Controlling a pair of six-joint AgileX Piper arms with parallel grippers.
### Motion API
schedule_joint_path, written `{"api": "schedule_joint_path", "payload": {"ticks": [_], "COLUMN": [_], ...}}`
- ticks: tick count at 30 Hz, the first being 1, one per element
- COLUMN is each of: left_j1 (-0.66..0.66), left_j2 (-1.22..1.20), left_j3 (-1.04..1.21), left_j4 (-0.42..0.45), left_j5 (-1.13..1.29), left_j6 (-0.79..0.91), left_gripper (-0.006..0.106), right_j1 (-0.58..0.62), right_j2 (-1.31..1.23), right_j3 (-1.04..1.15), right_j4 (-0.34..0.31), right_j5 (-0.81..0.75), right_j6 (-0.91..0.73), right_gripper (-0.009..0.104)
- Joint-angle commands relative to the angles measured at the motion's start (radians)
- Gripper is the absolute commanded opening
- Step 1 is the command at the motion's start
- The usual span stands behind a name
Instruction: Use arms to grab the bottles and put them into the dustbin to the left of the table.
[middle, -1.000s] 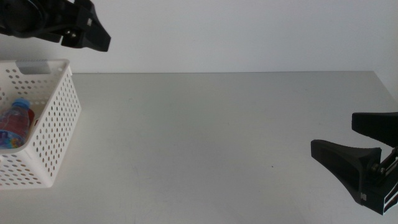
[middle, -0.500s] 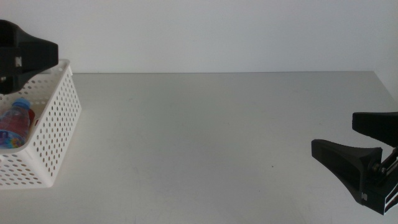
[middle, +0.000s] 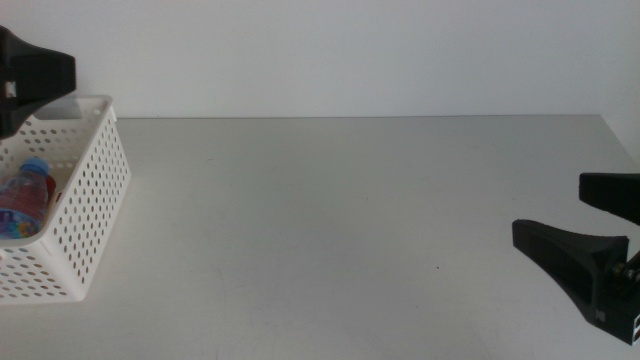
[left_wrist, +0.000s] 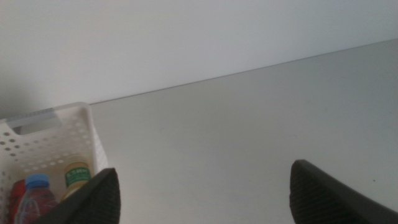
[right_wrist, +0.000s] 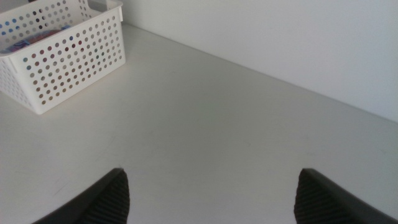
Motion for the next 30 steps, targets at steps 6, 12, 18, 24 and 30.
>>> {"api": "schedule_joint_path", "payload": {"ticks": [6, 12, 18, 24, 30], "left_j1": [0.179, 0.333, 0.369, 0.369, 0.369], "left_j2": [-0.123, -0.256, -0.436, -0.592, -0.711], "left_j3": [-0.026, 0.109, 0.398, 0.725, 0.947], "left_j4": [-0.064, -0.261, -0.397, -0.306, -0.302], "left_j5": [-0.142, -0.341, -0.478, -0.517, -0.517], "left_j6": [-0.014, -0.014, -0.013, -0.013, -0.013], "left_gripper": [0.093, 0.093, 0.093, 0.093, 0.093], "right_j1": [-0.137, -0.348, -0.546, -0.639, -0.64], "right_j2": [-0.132, -0.298, -0.48, -0.614, -0.688], "right_j3": [-0.022, 0.077, 0.246, 0.379, 0.503], "right_j4": [-0.03, 0.035, 0.087, 0.124, 0.124], "right_j5": [-0.071, -0.121, -0.116, -0.116, -0.118], "right_j6": [-0.014, -0.014, -0.014, -0.014, -0.014], "right_gripper": [0.068, 0.068, 0.068, 0.068, 0.068]}}
